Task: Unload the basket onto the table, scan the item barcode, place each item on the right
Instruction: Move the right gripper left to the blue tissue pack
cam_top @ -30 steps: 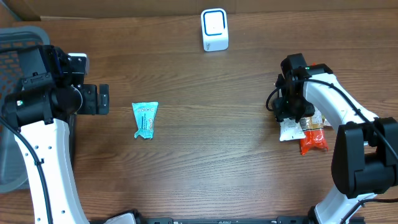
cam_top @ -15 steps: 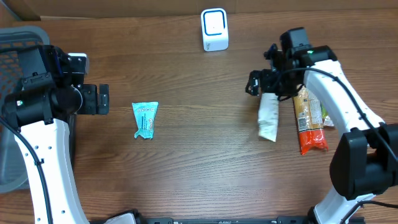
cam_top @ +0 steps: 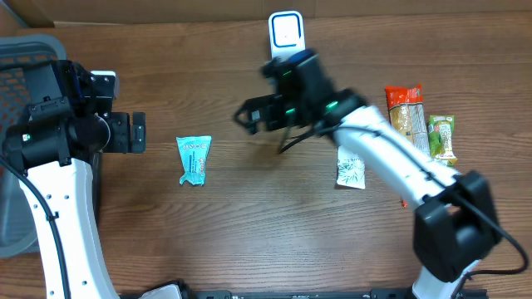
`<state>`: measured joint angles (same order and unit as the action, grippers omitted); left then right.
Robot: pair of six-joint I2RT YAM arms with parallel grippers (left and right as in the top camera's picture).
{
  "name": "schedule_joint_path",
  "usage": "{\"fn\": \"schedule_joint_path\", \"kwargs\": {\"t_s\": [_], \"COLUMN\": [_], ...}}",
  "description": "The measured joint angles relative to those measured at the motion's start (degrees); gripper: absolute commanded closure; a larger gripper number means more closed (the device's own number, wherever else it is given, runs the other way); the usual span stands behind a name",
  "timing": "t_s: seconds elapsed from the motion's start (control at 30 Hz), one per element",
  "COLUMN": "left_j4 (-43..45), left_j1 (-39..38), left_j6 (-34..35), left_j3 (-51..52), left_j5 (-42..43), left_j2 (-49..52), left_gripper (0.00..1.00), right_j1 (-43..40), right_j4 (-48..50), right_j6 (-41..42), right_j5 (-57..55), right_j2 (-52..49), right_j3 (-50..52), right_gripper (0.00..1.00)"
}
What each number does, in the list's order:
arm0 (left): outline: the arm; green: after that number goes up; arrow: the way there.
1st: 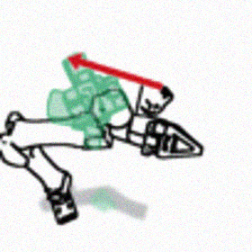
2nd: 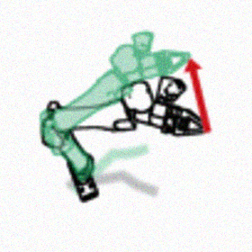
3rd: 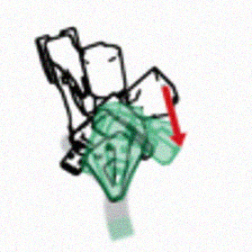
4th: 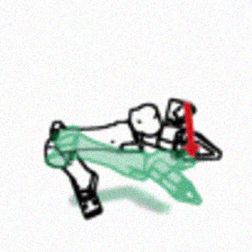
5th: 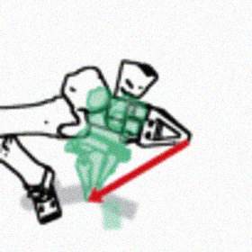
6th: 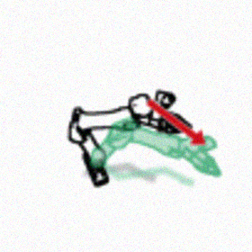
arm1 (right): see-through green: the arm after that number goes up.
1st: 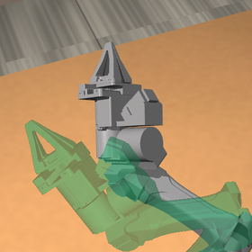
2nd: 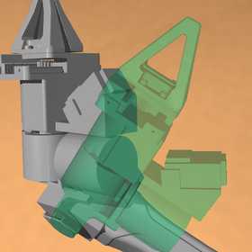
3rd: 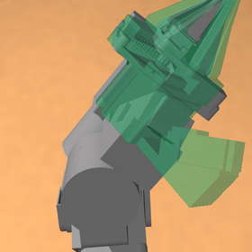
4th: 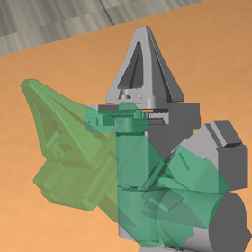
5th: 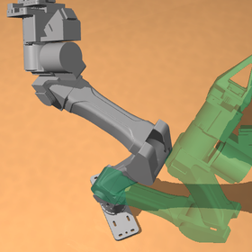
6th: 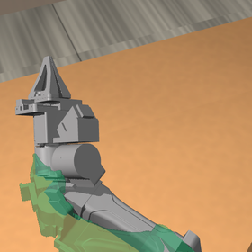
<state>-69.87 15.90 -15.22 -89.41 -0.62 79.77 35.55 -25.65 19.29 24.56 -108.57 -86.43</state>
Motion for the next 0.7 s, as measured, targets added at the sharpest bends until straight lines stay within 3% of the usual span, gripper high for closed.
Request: {"fn": "schedule_joint_path", "kwargs": {"t_s": [0.2,0.4,0.7], "left_j4": [0.00,0.00,0.00], "left_j1": [0.00,0.00,0.00], "left_j6": [0.00,0.00,0.00], "left_j3": [0.00,0.00,0.02], "left_j5": [0.00,0.00,0.00], "left_j2": [0.00,0.00,0.00], "left_gripper": [0.00,0.00,0.00], "right_j1": [9.81,14.88,20.57], "right_j4": [4.24,5.35,12.24], "right_j6": [2.29,-3.39,-11.93], "right_j5": [-9.07,-18.73,-28.09], "right_j2": [-6.75,-14.71,-15.26], "right_j3": [-0.04,-0.98,-2.40], "right_gripper": [0.00,0.00,0.00]}}
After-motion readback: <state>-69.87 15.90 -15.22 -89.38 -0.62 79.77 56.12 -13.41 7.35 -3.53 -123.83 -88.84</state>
